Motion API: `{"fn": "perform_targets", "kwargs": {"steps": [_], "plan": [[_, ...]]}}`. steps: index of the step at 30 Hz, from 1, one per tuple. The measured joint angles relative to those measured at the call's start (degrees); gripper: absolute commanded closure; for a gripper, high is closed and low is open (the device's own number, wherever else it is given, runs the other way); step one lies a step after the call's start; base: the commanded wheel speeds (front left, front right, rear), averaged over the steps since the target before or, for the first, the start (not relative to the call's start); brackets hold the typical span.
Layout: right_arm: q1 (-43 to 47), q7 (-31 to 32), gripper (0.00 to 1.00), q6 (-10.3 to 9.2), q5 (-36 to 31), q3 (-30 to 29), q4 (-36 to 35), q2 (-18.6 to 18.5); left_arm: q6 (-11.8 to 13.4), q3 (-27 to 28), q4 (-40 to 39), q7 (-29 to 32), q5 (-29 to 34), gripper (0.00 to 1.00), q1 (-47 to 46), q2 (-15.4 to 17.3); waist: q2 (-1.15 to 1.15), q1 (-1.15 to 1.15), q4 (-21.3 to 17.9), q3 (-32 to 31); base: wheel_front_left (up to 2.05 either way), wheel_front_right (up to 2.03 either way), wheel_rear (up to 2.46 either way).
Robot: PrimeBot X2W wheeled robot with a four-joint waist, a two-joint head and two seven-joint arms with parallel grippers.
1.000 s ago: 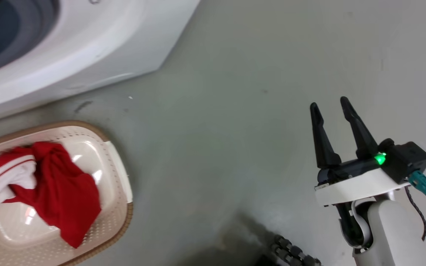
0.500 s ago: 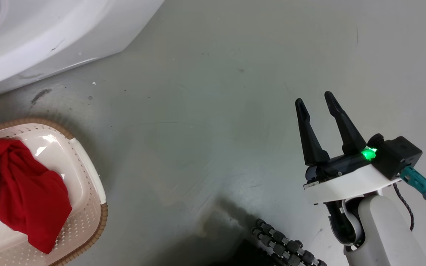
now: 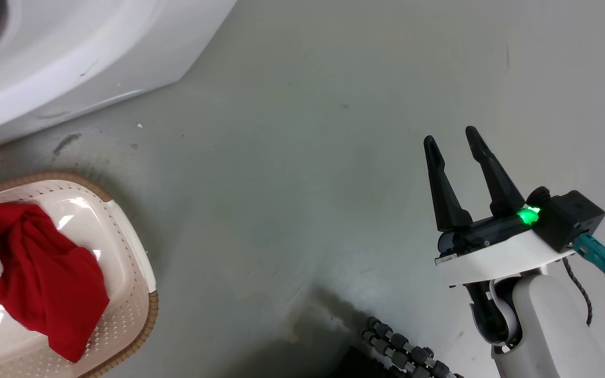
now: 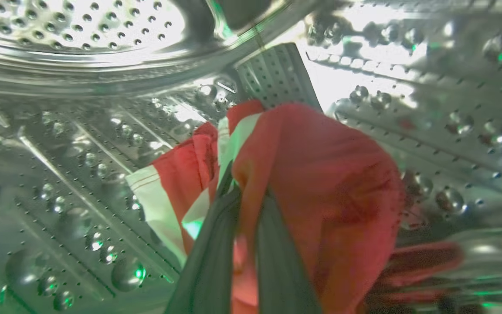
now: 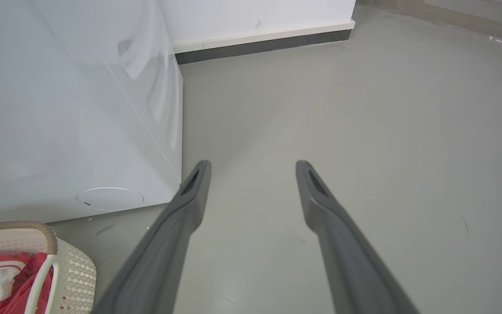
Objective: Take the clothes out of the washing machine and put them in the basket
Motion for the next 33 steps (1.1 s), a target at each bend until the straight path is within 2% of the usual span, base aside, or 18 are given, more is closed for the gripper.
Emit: {"fn": "perform_targets", "kwargs": {"steps": [7,13,18,25,33], "plan": [[0.12,-0.01,0.0,0.0,-1.43,-2.0,0.0,0.0,4.32,3.6,-4.03,-10.15,-3.79,1.0,6.36,-1.46,0.0,0.0,1.22,-2.73,0.0,0.0,0.0],[0.97,-0.01,0.0,0.0,-2.55,-3.08,0.09,0.01,6.59,5.81,-5.2,-21.69,-6.27,1.0,12.11,-3.54,0.0,0.0,2.61,-5.96,0.0,0.0,0.0],[2.07,-0.01,0.0,0.0,-4.02,-4.58,0.11,0.02,8.35,7.15,-5.43,-29.44,-8.81,1.0,18.48,-6.93,0.0,0.0,3.88,-9.38,0.0,0.0,0.0],[3.75,-0.01,0.0,0.0,-6.24,-5.46,0.56,0.03,8.4,8.8,-4.25,-37.46,-12.26,1.0,26.52,-10.16,0.0,-0.01,5.93,-14.84,0.0,0.0,0.0],[6.04,0.98,0.0,0.0,-8.0,-7.22,-0.04,0.03,7.1,9.73,-5.19,-40.28,-14.5,1.0,32.8,-10.82,0.0,-0.01,8.48,-21.55,0.0,0.0,0.0]]}}
